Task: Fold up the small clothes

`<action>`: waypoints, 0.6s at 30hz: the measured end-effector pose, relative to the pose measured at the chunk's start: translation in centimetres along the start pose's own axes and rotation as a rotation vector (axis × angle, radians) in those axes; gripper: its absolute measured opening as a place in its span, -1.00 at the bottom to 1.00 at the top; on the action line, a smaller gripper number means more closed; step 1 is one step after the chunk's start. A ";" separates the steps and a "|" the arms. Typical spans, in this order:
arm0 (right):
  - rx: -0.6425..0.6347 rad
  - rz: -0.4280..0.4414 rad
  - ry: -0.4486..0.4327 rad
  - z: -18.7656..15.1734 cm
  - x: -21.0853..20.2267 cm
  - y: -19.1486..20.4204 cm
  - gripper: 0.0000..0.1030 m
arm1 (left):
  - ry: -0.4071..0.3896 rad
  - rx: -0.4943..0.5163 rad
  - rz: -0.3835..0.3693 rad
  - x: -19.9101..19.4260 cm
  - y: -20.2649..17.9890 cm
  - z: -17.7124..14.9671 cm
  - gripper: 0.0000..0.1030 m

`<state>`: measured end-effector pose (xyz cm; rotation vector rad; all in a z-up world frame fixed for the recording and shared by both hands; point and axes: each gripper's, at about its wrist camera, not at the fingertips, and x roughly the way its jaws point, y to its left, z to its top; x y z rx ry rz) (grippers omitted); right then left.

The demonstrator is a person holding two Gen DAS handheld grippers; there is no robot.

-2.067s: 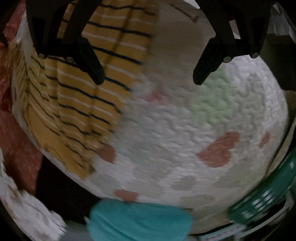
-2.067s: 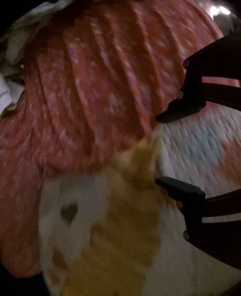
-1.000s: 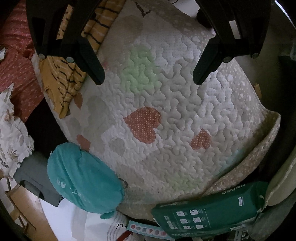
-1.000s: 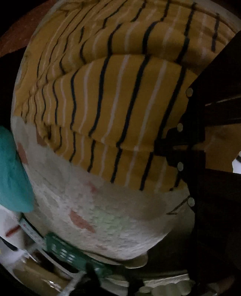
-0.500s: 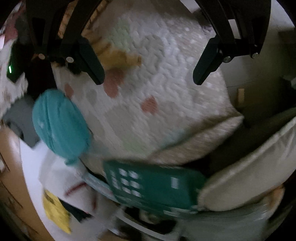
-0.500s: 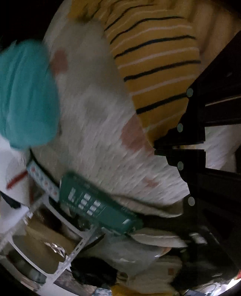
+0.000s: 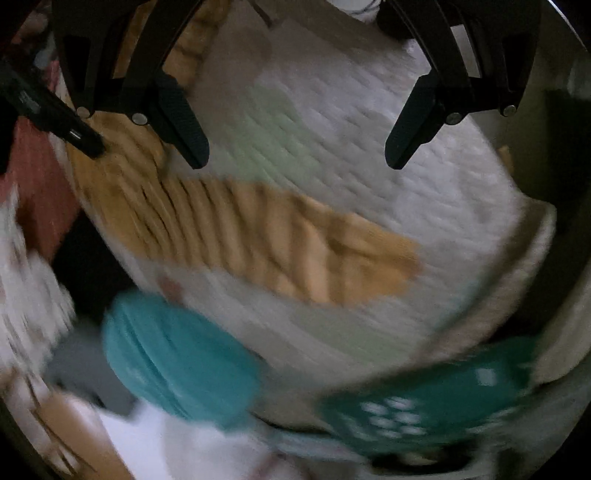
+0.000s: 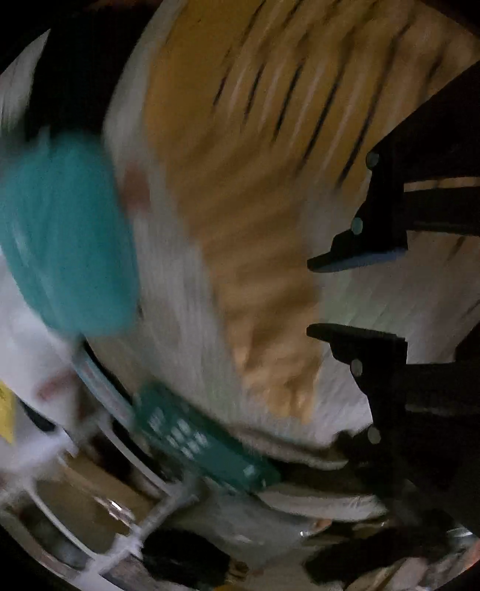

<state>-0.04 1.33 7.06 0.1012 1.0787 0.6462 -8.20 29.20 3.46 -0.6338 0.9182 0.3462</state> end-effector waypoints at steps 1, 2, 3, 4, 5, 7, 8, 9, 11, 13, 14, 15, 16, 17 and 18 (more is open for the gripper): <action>0.036 -0.044 -0.019 -1.2 -2.0 -2.4 -0.23 | 0.023 0.031 -0.014 0.4 -0.9 -0.6 0.86; 0.083 -0.103 -0.039 -2.9 -4.2 -5.5 -0.16 | 0.049 0.062 -0.026 0.9 -1.7 -1.2 0.86; 0.148 -0.168 -0.054 -5.2 -6.6 -9.1 -0.13 | 0.083 0.089 -0.042 1.5 -2.6 -1.9 0.86; 0.209 -0.203 -0.060 -7.0 -8.3 -11.8 -0.09 | 0.114 0.102 -0.060 2.0 -3.3 -2.6 0.86; 0.281 -0.232 -0.065 -9.1 -9.9 -14.5 -0.08 | 0.149 0.106 -0.083 2.6 -3.7 -3.4 0.86; 0.425 -0.294 -0.077 -13.9 -13.0 -19.5 -0.08 | 0.241 0.094 -0.136 4.0 -4.4 -5.2 0.86; 0.474 -0.310 -0.085 -15.8 -13.9 -21.0 -0.06 | 0.283 0.085 -0.155 4.6 -4.6 -6.0 0.86; 0.520 -0.310 -0.094 -17.8 -14.7 -22.3 -0.04 | 0.324 0.073 -0.177 5.3 -4.9 -7.0 0.83; 0.591 -0.279 -0.102 -21.0 -15.4 -23.9 -0.04 | 0.377 0.070 -0.200 6.1 -5.6 -8.8 0.77; 0.621 -0.235 -0.103 -23.1 -15.1 -23.9 -0.04 | 0.389 0.113 -0.185 6.5 -6.7 -10.5 0.77; 0.626 -0.214 -0.101 -23.8 -14.8 -24.0 -0.04 | 0.387 0.137 -0.176 6.5 -7.1 -11.1 0.77; 0.628 -0.184 -0.097 -24.3 -14.3 -23.7 -0.04 | 0.380 0.173 -0.167 6.6 -7.7 -11.9 0.77; 0.628 -0.163 -0.095 -24.8 -13.9 -23.7 -0.04 | 0.375 0.203 -0.160 6.5 -8.3 -12.5 0.77; 0.625 -0.137 -0.093 -25.1 -13.4 -23.4 -0.04 | 0.370 0.230 -0.158 6.5 -8.8 -13.0 0.77; 0.619 -0.117 -0.091 -25.5 -13.1 -23.1 -0.04 | 0.370 0.264 -0.164 6.5 -9.5 -13.9 0.77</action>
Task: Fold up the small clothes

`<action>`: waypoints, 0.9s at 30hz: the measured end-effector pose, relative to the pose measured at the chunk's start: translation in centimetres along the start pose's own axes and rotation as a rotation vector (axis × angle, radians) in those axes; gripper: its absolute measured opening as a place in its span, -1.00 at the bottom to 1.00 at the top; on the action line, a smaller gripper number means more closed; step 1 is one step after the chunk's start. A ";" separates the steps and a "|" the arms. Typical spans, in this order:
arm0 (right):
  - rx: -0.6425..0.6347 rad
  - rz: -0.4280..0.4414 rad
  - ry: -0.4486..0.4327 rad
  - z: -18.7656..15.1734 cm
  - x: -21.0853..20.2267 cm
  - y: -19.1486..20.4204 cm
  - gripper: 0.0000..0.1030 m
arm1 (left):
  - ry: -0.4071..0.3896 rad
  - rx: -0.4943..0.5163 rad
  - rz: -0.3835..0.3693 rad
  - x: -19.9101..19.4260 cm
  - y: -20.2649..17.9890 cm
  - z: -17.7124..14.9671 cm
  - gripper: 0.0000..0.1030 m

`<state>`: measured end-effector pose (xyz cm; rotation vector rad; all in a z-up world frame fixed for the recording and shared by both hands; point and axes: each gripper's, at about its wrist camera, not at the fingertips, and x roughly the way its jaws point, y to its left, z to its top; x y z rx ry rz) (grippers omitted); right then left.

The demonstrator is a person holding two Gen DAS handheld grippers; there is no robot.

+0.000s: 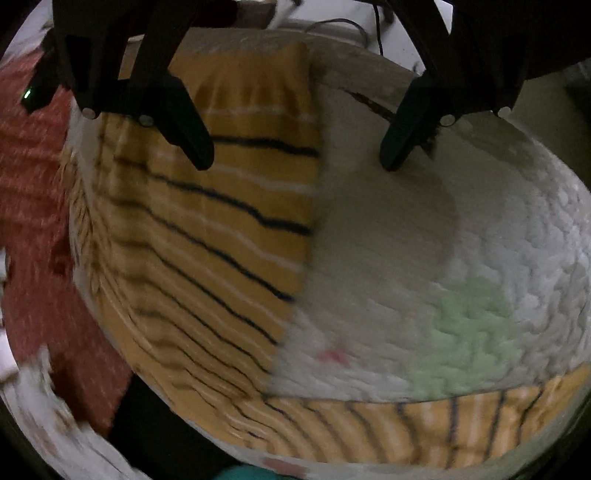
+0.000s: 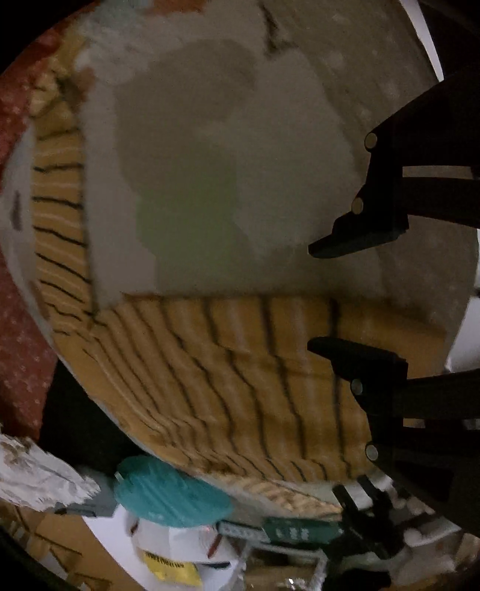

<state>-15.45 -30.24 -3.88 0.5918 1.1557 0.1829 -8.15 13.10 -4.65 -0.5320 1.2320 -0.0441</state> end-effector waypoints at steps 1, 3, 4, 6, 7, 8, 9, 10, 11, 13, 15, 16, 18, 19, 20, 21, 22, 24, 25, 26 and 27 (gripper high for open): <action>-0.007 0.022 0.010 -0.6 0.5 0.3 -0.04 | 0.006 0.021 -0.001 0.3 -0.5 -0.3 0.77; -0.024 0.047 0.026 -1.6 1.1 1.1 -0.04 | 0.007 0.078 0.028 1.0 -1.9 -1.5 0.77; -0.043 0.046 0.022 -2.1 1.3 1.6 -0.04 | -0.005 0.113 0.061 1.2 -2.5 -2.1 0.79; -0.077 0.026 0.010 -2.9 1.4 2.7 0.00 | -0.011 0.161 0.096 1.6 -3.4 -2.9 0.82; -0.095 0.014 0.003 -3.3 1.5 3.2 0.03 | -0.007 0.175 0.109 1.8 -3.8 -3.2 0.83; -0.108 0.005 0.000 -3.6 1.7 3.8 0.03 | 0.000 0.186 0.119 1.9 -4.1 -3.4 0.83; -0.124 -0.010 -0.006 -3.9 1.7 4.2 0.03 | 0.013 0.195 0.135 2.0 -4.4 -3.8 0.77; -0.151 -0.041 -0.014 -4.0 1.9 4.8 -0.01 | 0.016 0.196 0.148 1.9 -4.6 -4.0 0.40; -0.177 -0.074 -0.018 -4.1 2.1 5.1 -0.21 | 0.014 0.197 0.169 1.8 -4.9 -4.2 0.23; -0.214 -0.095 -0.010 -4.0 2.1 5.5 -0.75 | 0.023 0.196 0.136 1.4 -5.6 -4.1 -0.80; -0.174 -0.056 0.003 -3.4 1.9 5.1 -0.77 | 0.055 0.140 0.072 0.9 -5.7 -3.4 -0.81; -0.152 -0.034 0.006 -3.1 1.6 4.9 -0.78 | 0.052 0.123 0.059 0.5 -5.7 -3.2 -0.81; -0.119 0.002 0.006 -2.8 0.8 4.7 -0.79 | 0.046 0.081 0.035 -0.6 -5.7 -3.1 -0.81; -0.106 0.018 0.007 -2.7 0.2 4.6 -0.79 | 0.047 0.064 0.027 -1.2 -5.6 -3.2 -0.81; -0.097 0.027 0.009 -2.7 -0.2 4.6 -0.79 | 0.045 0.057 0.024 -1.6 -5.6 -3.4 -0.81; -0.087 0.038 0.015 -2.9 -0.7 4.5 -0.80 | 0.040 0.055 0.027 -2.2 -5.6 -3.6 -0.81; -0.075 0.051 0.025 -3.1 -1.1 4.4 -0.80 | 0.037 0.055 0.028 -2.6 -5.5 -4.2 -0.81; -0.069 0.061 0.040 -3.7 -1.9 4.3 -0.80 | 0.033 0.053 0.032 -3.4 -5.3 -4.9 -0.81; -0.069 0.064 0.051 -4.2 -2.3 4.1 -0.80 | 0.035 0.052 0.033 -3.7 -5.3 -5.6 -0.81; -0.068 0.068 0.061 -4.6 -2.8 3.8 -0.80 | 0.037 0.051 0.032 -3.8 -5.5 -5.9 -0.81; -0.067 0.070 0.071 -5.1 -3.1 3.7 -0.80 | 0.043 0.048 0.030 -4.0 -5.4 -6.5 -0.81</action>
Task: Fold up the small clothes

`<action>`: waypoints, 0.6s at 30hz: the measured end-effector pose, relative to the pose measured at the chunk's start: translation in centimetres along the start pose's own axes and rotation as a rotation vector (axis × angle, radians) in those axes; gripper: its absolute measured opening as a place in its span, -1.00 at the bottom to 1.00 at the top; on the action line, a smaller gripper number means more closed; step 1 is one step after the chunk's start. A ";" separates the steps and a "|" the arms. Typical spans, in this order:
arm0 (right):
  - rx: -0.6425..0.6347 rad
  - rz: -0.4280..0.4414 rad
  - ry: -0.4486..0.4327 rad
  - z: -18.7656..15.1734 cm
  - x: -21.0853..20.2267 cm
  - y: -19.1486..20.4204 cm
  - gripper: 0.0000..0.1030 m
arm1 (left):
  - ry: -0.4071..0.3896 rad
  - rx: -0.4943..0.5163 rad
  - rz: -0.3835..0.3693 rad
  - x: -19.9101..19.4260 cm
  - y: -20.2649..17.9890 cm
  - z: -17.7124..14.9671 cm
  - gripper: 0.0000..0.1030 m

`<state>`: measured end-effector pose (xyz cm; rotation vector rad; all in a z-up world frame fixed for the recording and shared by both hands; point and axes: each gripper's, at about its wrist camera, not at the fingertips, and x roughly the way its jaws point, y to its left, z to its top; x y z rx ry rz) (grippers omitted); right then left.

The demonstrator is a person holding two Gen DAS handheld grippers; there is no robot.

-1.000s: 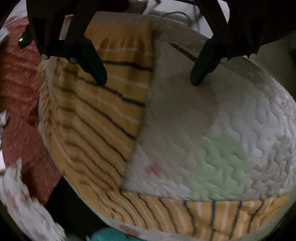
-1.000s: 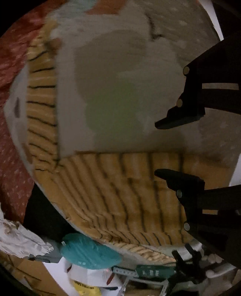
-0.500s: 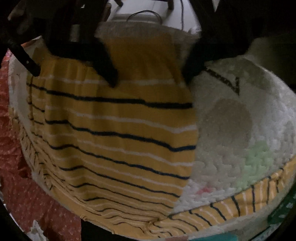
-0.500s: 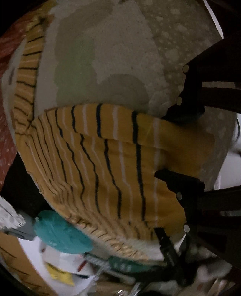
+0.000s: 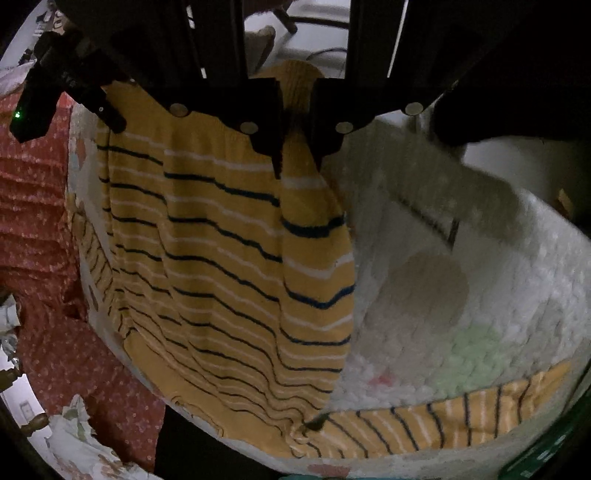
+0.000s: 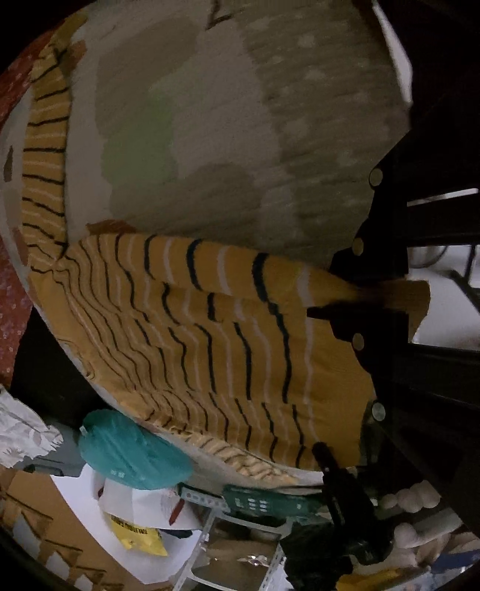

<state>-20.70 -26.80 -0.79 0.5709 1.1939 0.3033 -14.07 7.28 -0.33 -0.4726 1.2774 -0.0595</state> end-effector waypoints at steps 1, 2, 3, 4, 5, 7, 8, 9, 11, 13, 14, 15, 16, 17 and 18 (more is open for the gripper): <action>0.004 0.000 0.015 -0.7 -0.4 -0.2 -0.80 | 0.007 -0.004 0.002 -0.5 0.4 -0.7 -0.81; 0.009 0.002 0.026 -1.3 -0.7 -0.4 -0.80 | 0.012 -0.005 0.007 -0.8 0.8 -1.4 -0.81; 0.012 0.004 0.041 -2.0 -1.1 -0.6 -0.80 | 0.020 -0.008 0.010 -1.2 1.2 -2.5 -0.81; 0.010 0.003 0.053 -2.8 -1.6 -0.9 -0.80 | 0.026 -0.013 0.007 -1.4 1.7 -3.5 -0.81; 0.007 0.002 0.062 -3.4 -1.9 -1.1 -0.80 | 0.034 -0.022 -0.001 -1.6 2.1 -4.2 -0.81; 0.012 0.009 0.076 -4.4 -2.4 -1.6 -0.80 | 0.048 -0.053 -0.040 -2.3 3.6 -6.1 -0.81; 0.021 0.015 0.082 -4.9 -2.6 -1.9 -0.80 | 0.049 -0.065 -0.057 -2.3 3.8 -6.6 -0.81; 0.028 0.022 0.082 -4.9 -2.7 -2.1 -0.80 | 0.050 -0.076 -0.073 -2.4 4.0 -6.9 -0.81; 0.039 0.044 0.074 -4.6 -2.9 -2.2 -0.80 | 0.039 -0.091 -0.095 -2.6 3.8 -6.4 -0.81; 0.045 0.074 0.056 -3.3 -3.2 -1.7 -0.80 | 0.018 -0.096 -0.122 -3.1 3.2 -5.0 -0.81; 0.041 0.086 0.042 -2.5 -3.3 -1.4 -0.80 | 0.005 -0.089 -0.133 -3.4 2.8 -4.3 -0.81; 0.032 0.094 0.029 -1.8 -3.4 -0.9 -0.80 | -0.013 -0.076 -0.136 -3.8 2.5 -3.4 -0.81; 0.017 0.100 0.010 -0.7 -3.4 -0.3 -0.80 | -0.025 -0.070 -0.137 -4.0 2.1 -2.5 -0.81; 0.006 0.104 -0.005 0.3 -3.4 0.2 -0.80 | -0.036 -0.070 -0.142 -4.3 2.0 -1.8 -0.81; -0.005 0.107 -0.020 1.2 -3.4 0.7 -0.80 | -0.050 -0.072 -0.150 -4.4 1.5 -0.5 -0.81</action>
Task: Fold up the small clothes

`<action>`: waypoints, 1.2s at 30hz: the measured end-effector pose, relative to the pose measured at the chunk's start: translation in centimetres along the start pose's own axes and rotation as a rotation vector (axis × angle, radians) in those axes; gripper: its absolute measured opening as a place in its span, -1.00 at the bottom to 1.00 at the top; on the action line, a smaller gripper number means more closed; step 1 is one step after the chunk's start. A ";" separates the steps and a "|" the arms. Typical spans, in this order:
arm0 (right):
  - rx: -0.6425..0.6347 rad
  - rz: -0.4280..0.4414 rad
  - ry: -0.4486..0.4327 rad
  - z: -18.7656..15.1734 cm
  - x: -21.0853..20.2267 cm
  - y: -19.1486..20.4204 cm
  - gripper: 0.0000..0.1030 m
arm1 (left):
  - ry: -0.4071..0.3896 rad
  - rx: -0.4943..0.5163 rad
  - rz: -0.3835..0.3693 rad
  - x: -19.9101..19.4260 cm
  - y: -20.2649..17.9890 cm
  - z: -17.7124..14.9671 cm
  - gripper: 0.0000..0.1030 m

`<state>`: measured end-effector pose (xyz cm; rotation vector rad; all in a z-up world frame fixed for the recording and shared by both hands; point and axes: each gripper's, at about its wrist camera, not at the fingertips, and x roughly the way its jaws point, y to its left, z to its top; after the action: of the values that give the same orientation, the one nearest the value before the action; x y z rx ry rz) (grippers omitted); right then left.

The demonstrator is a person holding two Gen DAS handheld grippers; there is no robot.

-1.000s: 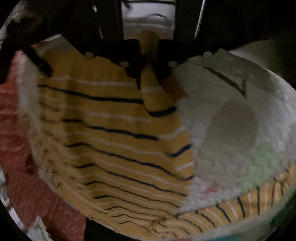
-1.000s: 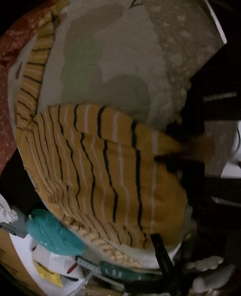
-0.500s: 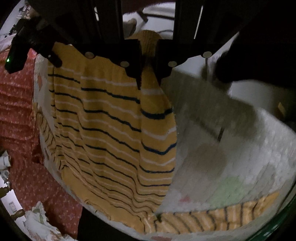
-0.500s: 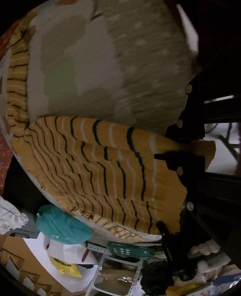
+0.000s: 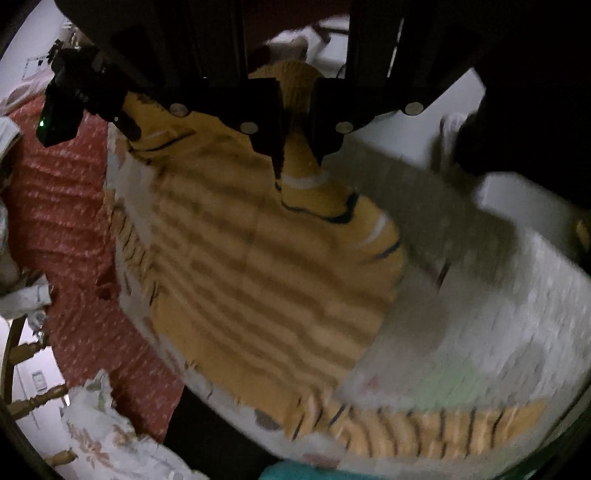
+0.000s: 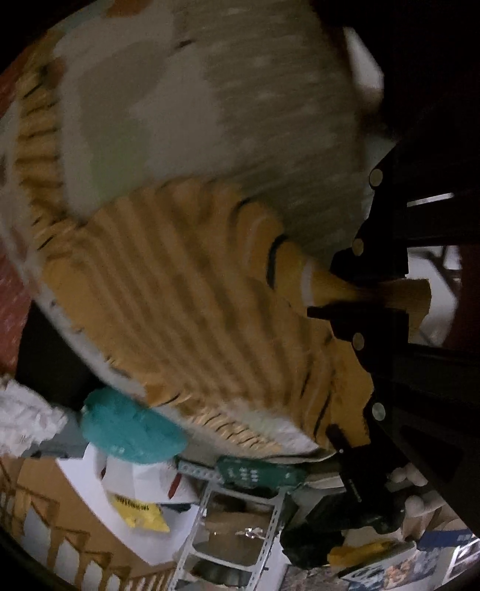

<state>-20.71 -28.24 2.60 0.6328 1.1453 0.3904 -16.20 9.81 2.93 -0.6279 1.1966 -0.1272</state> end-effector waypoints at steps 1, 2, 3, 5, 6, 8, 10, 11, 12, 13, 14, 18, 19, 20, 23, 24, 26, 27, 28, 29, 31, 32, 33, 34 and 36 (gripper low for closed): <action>-0.013 0.002 -0.017 1.1 0.1 0.6 -0.80 | -0.012 0.000 -0.002 0.1 -0.4 0.8 -0.81; -0.021 0.004 -0.030 1.9 0.3 0.9 -0.80 | -0.029 0.004 0.000 0.5 -1.1 2.2 -0.81; -0.029 0.004 -0.043 2.7 0.4 1.2 -0.80 | -0.042 0.010 0.005 0.6 -1.5 3.1 -0.81; -0.037 0.000 -0.057 4.3 0.8 1.7 -0.80 | -0.060 0.013 0.009 1.0 -2.0 4.5 -0.81; -0.038 0.000 -0.061 4.8 1.0 1.9 -0.80 | -0.070 0.014 0.013 1.3 -2.3 5.2 -0.81; -0.044 0.007 -0.052 5.2 1.3 2.2 -0.80 | -0.076 0.016 0.016 1.4 -2.3 5.6 -0.81; -0.057 -0.004 -0.017 4.4 1.7 2.3 -0.80 | -0.064 0.024 0.019 1.2 -1.6 4.9 -0.81; -0.060 -0.011 0.006 3.7 1.8 2.1 -0.80 | -0.053 0.031 0.031 1.1 -1.2 4.1 -0.81; -0.058 -0.013 0.036 2.8 1.8 1.6 -0.80 | -0.045 0.032 0.041 1.1 -0.8 3.4 -0.81; -0.048 -0.016 0.076 1.4 2.0 1.1 -0.79 | -0.026 0.031 0.059 1.1 -0.2 2.4 -0.80; -0.037 -0.025 0.116 0.3 2.3 0.5 -0.78 | -0.003 0.030 0.076 1.3 0.5 1.5 -0.79; 0.020 -0.045 0.187 -2.1 1.1 -2.4 -0.69 | 0.090 0.000 0.107 1.4 3.4 -2.3 -0.69; 0.048 -0.046 0.158 -1.5 0.0 -3.1 -0.69 | 0.092 0.001 0.106 1.1 3.7 -2.7 -0.68; 0.079 -0.049 0.117 -0.6 -1.3 -4.1 -0.61 | 0.083 0.003 0.107 0.6 3.9 -3.1 -0.68; 0.177 -0.119 -0.082 3.9 -6.3 -8.0 -0.07 | 0.030 0.021 0.104 -1.3 3.4 -3.1 -0.59; 0.203 -0.154 -0.147 5.5 -7.6 -9.4 0.02 | 0.003 0.031 0.101 -2.1 3.0 -2.9 -0.47; 0.292 -0.236 -0.291 9.2 -9.9 -13.6 0.09 | -0.043 0.042 0.087 -3.3 1.9 -2.4 -0.35; 0.373 -0.268 -0.367 11.1 -10.9 -16.7 0.09 | -0.054 0.044 0.079 -3.8 1.4 -2.3 -0.33; 0.439 -0.276 -0.412 12.2 -11.5 -18.6 0.09 | -0.063 0.045 0.072 -4.1 0.8 -2.2 -0.33; 0.519 -0.272 -0.457 13.2 -11.9 -21.1 0.09 | -0.069 0.046 0.067 -4.4 0.2 -2.1 -0.33; 0.671 -0.202 -0.524 14.2 -12.2 -25.2 0.13 | -0.080 0.051 0.067 -4.9 -0.5 -1.9 -0.29; 0.726 -0.161 -0.542 14.5 -12.0 -26.7 0.13 | -0.085 0.055 0.071 -5.0 -0.8 -1.7 -0.27; 0.788 -0.124 -0.545 15.0 -11.4 -28.3 0.13 | -0.089 0.062 0.078 -4.9 -1.2 -1.4 -0.20; 0.816 -0.106 -0.551 15.4 -10.9 -29.0 0.13 | -0.092 0.068 0.091 -4.7 -1.5 -1.1 -0.19; 0.828 -0.073 -0.572 16.2 -10.2 -29.9 0.13 | -0.086 0.068 0.115 -4.0 -2.1 -0.2 -0.19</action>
<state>-10.44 -61.33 -5.04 1.3172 0.7366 -0.3533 -17.42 9.61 7.29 -0.4990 1.1375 -0.0434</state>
